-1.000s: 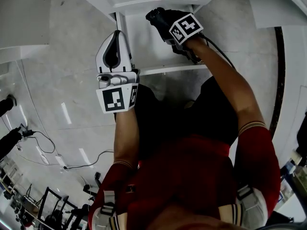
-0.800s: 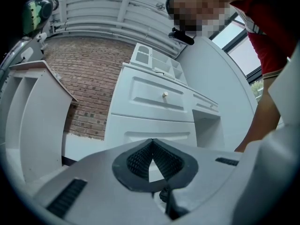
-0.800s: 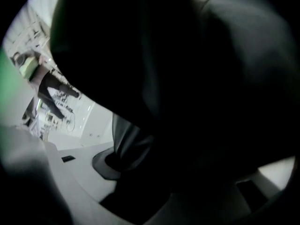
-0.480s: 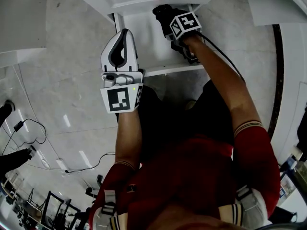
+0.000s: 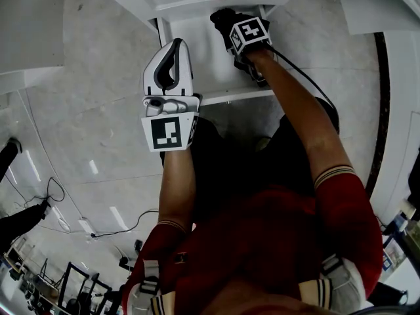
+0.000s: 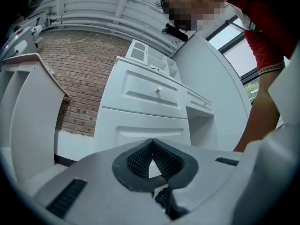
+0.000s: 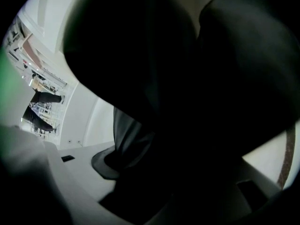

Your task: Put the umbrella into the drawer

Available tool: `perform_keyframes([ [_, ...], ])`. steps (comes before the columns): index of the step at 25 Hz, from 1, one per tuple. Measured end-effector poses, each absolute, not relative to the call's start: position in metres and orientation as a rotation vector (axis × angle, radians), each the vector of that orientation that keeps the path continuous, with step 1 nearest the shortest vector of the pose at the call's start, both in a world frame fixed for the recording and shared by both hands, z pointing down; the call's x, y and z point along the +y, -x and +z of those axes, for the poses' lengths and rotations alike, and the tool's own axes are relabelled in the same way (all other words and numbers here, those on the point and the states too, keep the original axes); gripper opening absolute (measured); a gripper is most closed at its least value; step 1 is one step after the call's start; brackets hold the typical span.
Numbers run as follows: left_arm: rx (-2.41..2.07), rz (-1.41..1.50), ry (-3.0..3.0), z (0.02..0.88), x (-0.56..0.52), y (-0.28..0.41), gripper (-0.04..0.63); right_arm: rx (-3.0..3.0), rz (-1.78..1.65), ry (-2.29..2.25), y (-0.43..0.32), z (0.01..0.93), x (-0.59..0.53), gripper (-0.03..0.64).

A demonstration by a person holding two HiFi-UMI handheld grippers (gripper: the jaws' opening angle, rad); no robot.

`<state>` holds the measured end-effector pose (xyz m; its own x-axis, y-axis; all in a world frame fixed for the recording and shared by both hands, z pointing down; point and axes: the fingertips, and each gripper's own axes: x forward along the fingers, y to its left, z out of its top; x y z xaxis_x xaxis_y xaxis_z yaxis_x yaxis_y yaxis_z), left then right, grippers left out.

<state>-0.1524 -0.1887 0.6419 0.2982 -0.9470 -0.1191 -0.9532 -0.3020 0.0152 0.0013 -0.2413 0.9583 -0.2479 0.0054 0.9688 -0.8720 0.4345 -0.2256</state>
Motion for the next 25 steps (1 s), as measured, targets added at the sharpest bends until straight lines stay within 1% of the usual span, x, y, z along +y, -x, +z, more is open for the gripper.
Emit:
perform_keyframes([
  [7, 1.801, 0.149, 2.501, 0.644, -0.190, 0.146, 0.006, -1.565, 0.964, -0.758, -0.001, 0.967, -0.238, 0.262],
  [11, 1.791, 0.128, 2.509, 0.646, -0.191, 0.142, 0.006, -1.574, 0.942, -0.748, 0.001, 0.963, -0.235, 0.285],
  [18, 1.760, 0.134, 2.524, 0.646, -0.191, 0.136, 0.006, -1.671, 0.866, -0.720, 0.002, 0.931, -0.236, 0.291],
  [25, 1.777, 0.080, 2.539, 0.655, -0.191, 0.135, 0.006, -1.825, 0.786, -0.691, 0.004, 0.889, -0.240, 0.287],
])
